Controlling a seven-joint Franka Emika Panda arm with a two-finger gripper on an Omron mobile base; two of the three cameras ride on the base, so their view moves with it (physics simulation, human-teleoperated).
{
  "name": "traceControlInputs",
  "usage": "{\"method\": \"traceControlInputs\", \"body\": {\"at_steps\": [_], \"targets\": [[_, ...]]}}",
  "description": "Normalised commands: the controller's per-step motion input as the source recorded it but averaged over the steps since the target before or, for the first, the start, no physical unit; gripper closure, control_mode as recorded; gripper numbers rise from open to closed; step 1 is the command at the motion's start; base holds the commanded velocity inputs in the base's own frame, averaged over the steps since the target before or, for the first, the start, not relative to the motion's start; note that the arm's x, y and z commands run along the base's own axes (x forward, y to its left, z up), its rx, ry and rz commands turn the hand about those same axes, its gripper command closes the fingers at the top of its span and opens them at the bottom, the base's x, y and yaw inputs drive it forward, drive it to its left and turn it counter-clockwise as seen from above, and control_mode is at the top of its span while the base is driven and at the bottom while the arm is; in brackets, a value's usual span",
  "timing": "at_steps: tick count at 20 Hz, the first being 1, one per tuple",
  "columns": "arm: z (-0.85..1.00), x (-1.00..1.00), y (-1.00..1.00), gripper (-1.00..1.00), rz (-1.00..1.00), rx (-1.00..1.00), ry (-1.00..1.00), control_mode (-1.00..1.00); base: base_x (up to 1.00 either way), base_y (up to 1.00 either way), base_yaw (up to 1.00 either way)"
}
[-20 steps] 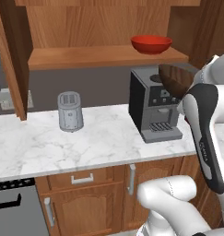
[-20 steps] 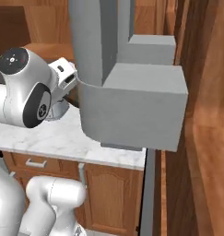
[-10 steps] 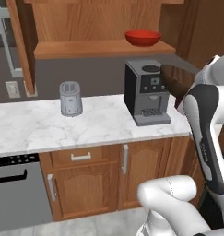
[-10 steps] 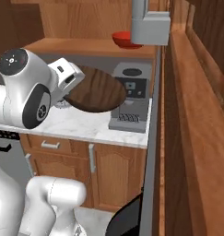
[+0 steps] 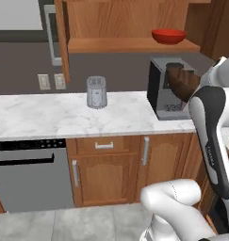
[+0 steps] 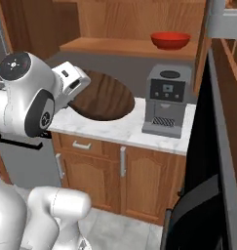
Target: Move the bowls from the cabinet to the plates on the dining table.
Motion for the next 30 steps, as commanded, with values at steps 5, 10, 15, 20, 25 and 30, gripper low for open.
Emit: {"method": "traceControlInputs", "body": {"at_steps": [5,10,15,20,25,30], "targets": [[0.00,0.00,0.00,1.00,0.00,0.00,0.00,1.00,-0.38,0.49,0.32],[0.00,0.00,0.00,1.00,0.00,0.00,0.00,1.00,-0.30,0.42,0.36],[0.00,0.00,0.00,1.00,0.00,0.00,0.00,1.00,-0.06,0.39,0.41],[0.00,0.00,0.00,1.00,0.00,0.00,0.00,1.00,0.05,0.28,0.42],[0.00,0.00,0.00,1.00,0.00,0.00,0.00,1.00,0.13,0.25,0.42],[0.00,0.00,0.00,1.00,0.00,0.00,0.00,1.00,0.14,0.23,0.42]]}}
